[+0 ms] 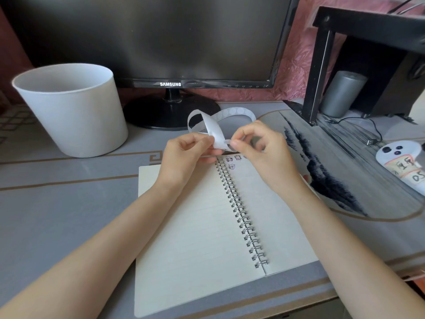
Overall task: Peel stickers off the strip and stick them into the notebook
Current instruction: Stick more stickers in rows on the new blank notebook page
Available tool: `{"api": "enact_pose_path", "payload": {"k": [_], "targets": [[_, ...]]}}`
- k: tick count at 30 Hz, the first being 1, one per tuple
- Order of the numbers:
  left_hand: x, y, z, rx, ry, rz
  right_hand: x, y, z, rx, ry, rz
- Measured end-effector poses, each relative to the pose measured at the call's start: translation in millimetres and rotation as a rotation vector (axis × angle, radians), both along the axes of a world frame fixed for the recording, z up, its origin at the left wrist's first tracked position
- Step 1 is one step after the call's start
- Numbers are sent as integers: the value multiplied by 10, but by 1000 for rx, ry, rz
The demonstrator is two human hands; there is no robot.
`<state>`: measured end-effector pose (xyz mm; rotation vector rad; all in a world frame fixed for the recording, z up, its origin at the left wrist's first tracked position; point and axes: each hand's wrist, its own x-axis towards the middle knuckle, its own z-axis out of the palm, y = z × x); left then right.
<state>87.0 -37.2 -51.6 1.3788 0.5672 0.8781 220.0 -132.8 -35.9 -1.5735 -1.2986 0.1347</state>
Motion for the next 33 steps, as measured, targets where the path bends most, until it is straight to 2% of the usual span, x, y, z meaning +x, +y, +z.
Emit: {"api": "enact_pose_path", "payload": {"k": [3, 7, 14, 33], "targets": [[8, -6, -5, 3, 12, 12, 93, -29, 26, -133, 254, -50], [6, -10, -4, 0, 10, 10, 185, -87, 15, -392, 380, -118], [0, -13, 5, 5, 8, 6, 204, -65, -26, -458, 317, -164], [5, -8, -1, -13, 14, 12, 227, -34, -105, -455, 246, -200]]}}
